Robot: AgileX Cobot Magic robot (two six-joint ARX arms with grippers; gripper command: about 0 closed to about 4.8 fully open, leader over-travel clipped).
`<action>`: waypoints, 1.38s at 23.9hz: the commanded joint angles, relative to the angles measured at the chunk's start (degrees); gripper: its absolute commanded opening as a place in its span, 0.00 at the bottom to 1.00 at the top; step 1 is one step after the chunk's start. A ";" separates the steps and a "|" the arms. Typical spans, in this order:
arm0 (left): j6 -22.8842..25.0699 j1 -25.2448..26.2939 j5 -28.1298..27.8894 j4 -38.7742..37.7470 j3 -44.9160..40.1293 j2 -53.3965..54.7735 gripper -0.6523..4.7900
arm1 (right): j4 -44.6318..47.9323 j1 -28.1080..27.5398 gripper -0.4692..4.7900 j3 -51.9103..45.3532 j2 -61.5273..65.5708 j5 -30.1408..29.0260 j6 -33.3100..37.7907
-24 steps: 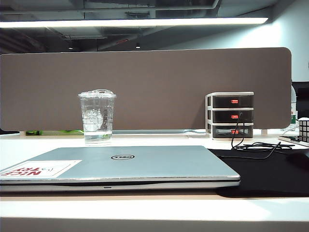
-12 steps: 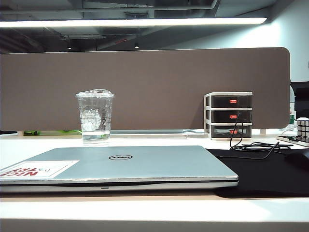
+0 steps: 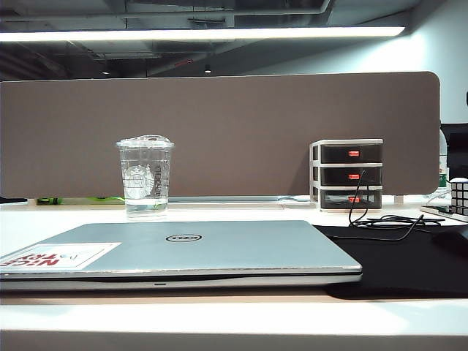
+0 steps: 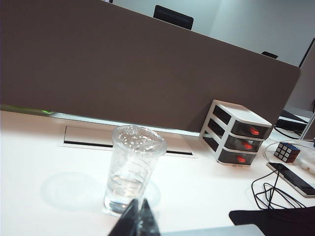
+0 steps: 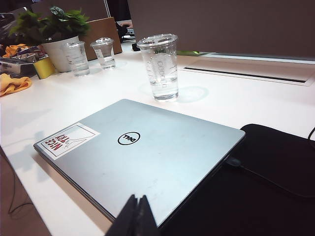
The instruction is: Pick up the coffee cup and place it on the left side of the laptop.
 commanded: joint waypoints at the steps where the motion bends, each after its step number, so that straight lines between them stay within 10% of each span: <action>1: 1.70 0.07 0.33 8.52 0.31 7.37 0.11 | 0.59 0.04 0.09 -0.37 -0.11 0.04 0.15; 5: 4.15 0.09 0.35 13.92 0.31 17.11 0.12 | 0.57 0.04 0.09 -0.37 -0.11 0.04 -0.33; 10: 8.70 0.09 1.16 22.29 0.31 26.95 0.53 | 0.61 0.04 0.09 -0.37 -0.11 0.24 -0.50; 17: 18.18 0.11 -0.20 31.74 0.44 39.10 0.53 | 0.61 0.04 0.09 -0.37 -0.11 0.13 -0.48; 20: 15.19 -0.55 0.26 31.78 0.42 39.32 0.53 | 0.61 0.04 0.09 -0.37 -0.11 0.09 -0.48; 24: 29.03 -1.11 3.87 35.10 0.59 41.70 0.53 | 0.59 0.02 0.09 -0.37 -0.11 0.20 -0.48; 28: 30.23 -1.03 6.36 36.85 4.55 49.11 0.95 | 0.59 0.02 0.09 -0.37 -0.11 0.22 -0.48; 33: 28.79 -1.42 7.41 36.87 9.09 56.30 1.00 | 0.57 0.04 0.09 -0.37 -0.11 0.11 -0.48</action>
